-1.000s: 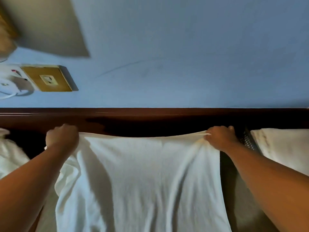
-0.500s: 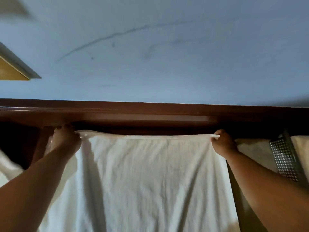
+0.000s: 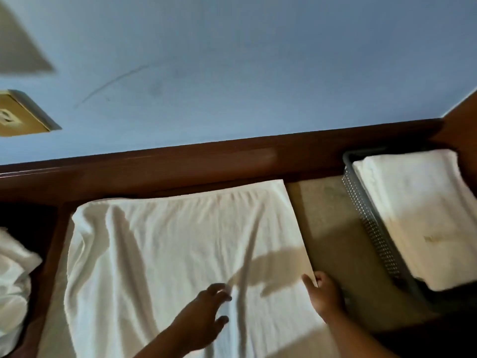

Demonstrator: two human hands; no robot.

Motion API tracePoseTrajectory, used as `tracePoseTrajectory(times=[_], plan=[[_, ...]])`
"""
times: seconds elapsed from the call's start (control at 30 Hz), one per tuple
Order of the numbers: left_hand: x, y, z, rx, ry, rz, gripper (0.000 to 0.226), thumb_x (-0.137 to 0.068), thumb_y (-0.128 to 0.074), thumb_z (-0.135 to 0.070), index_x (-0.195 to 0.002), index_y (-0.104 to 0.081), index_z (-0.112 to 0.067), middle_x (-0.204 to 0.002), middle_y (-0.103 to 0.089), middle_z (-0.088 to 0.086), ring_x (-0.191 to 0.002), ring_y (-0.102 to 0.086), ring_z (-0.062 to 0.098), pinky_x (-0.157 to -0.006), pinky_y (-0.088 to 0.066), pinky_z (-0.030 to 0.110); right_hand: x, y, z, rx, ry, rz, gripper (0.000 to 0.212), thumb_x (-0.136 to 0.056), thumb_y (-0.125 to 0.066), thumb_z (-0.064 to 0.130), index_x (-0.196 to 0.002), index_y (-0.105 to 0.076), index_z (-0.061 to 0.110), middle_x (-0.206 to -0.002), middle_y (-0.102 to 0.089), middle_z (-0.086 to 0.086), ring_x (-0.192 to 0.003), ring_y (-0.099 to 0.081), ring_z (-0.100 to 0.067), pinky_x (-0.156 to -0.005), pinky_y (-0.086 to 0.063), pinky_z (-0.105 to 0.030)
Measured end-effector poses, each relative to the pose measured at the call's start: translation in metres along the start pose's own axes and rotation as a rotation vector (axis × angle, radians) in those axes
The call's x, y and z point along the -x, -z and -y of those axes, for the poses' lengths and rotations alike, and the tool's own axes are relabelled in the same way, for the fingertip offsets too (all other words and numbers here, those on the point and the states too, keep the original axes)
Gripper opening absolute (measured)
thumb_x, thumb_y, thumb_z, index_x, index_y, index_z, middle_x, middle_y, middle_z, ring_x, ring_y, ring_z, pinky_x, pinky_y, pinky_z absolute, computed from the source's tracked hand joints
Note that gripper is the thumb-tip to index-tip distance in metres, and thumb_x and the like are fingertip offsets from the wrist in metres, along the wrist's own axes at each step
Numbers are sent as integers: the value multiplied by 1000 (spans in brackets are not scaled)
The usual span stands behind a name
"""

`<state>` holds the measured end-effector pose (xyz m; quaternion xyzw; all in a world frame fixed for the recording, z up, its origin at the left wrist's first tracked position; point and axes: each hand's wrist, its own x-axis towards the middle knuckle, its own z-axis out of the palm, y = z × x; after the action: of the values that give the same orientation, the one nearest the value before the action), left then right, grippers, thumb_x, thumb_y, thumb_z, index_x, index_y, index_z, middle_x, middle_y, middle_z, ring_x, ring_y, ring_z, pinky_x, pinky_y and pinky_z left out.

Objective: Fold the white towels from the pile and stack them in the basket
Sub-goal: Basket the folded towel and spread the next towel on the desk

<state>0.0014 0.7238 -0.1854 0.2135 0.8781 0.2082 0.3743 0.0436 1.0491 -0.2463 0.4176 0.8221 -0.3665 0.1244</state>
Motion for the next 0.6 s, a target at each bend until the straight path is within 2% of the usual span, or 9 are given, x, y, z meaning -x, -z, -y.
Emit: tracePoseTrajectory(times=[0.07,0.13,0.23,0.33,0.37,0.43,0.47,0.53,0.6], plan=[[-1,-10,-17,-65,-51,6,53,-97,-50,-48,-147,-43,-29,-162,-22,-10,-142,-38,13,-112,-36,25,23,3,-32,-2,41,-21,21,-87,-76,25,-85,-58,15,-72,-58,-2,-73,-58,-29,-68,-44,-36],[-7,-24,-33,-104,-68,1,48,-99,-55,-38,-146,-45,-30,-161,-26,-9,-141,-39,15,-112,-37,28,42,8,-52,-47,24,12,18,-87,-74,11,-83,-57,13,-66,-56,1,-71,-57,-27,-68,-40,-32],[-17,-46,-65,-131,-92,24,49,-100,-54,-37,-148,-43,-33,-163,-24,-8,-143,-36,16,-112,-39,33,61,15,-70,-81,-38,93,15,-86,-67,3,-86,-54,10,-70,-55,1,-78,-55,-23,-70,-38,-30],[-26,-70,-97,-171,-110,36,51,-101,-53,-36,-150,-41,-31,-164,-22,-6,-144,-34,19,-115,-36,35,73,19,-80,-67,-45,174,22,-89,-61,3,-98,-48,18,-89,-57,-3,-89,-53,-19,-72,-38,-25],[-28,-77,-108,-183,-107,44,51,-101,-53,-36,-150,-40,-30,-164,-22,-5,-144,-34,20,-115,-36,36,75,23,-83,-64,-34,191,23,-90,-58,2,-96,-46,20,-85,-54,2,-87,-50,-17,-68,-37,-24],[-29,-90,-121,-183,-98,33,51,-101,-52,-36,-150,-41,-28,-163,-24,-5,-142,-36,20,-114,-37,37,78,29,-89,-19,18,159,32,-89,-55,-1,-74,-40,23,-69,-40,10,-76,-43,-15,-55,-31,-21],[-28,-97,-126,-182,-92,9,50,-101,-52,-37,-149,-42,-28,-162,-25,-6,-141,-37,20,-113,-37,37,77,32,-95,-24,17,123,38,-87,-54,-4,-67,-36,23,-65,-37,10,-72,-42,-14,-54,-30,-23],[-20,-108,-127,-179,-87,-44,48,-101,-49,-39,-148,-43,-30,-163,-24,-7,-141,-36,18,-113,-35,36,74,38,-108,-34,18,36,42,-84,-54,-10,-64,-36,22,-62,-38,9,-75,-46,-15,-62,-29,-28],[-7,-120,-115,-175,-66,-105,47,-101,-46,-40,-147,-43,-32,-164,-20,-8,-145,-32,18,-115,-31,35,71,40,-120,-58,20,3,44,-82,-56,-14,-63,-39,22,-63,-41,7,-81,-47,-17,-67,-27,-26]])
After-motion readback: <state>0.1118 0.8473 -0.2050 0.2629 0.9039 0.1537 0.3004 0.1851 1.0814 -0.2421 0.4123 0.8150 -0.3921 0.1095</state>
